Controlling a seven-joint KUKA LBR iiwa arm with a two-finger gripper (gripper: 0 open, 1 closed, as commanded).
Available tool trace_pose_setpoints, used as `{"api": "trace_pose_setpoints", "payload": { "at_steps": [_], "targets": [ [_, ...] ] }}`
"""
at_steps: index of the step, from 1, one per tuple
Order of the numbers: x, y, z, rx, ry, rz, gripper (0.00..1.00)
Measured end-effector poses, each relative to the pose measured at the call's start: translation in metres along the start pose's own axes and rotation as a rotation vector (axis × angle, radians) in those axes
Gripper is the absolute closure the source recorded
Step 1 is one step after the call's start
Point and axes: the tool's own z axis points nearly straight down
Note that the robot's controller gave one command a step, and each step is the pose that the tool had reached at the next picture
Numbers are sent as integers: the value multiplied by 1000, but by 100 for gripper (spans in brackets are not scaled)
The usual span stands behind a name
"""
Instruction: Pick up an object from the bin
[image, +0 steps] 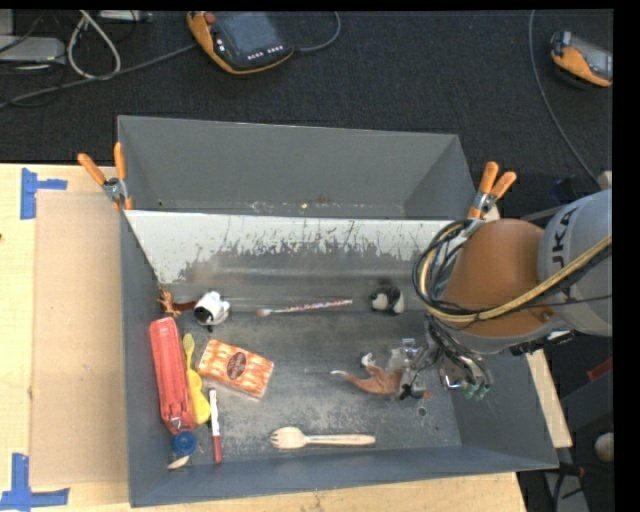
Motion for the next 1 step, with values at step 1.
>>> {"api": "trace_pose_setpoints", "payload": {
  "at_steps": [1],
  "targets": [
    [-22, 24, -14, 1, -10, -76, 100]
  ]
}}
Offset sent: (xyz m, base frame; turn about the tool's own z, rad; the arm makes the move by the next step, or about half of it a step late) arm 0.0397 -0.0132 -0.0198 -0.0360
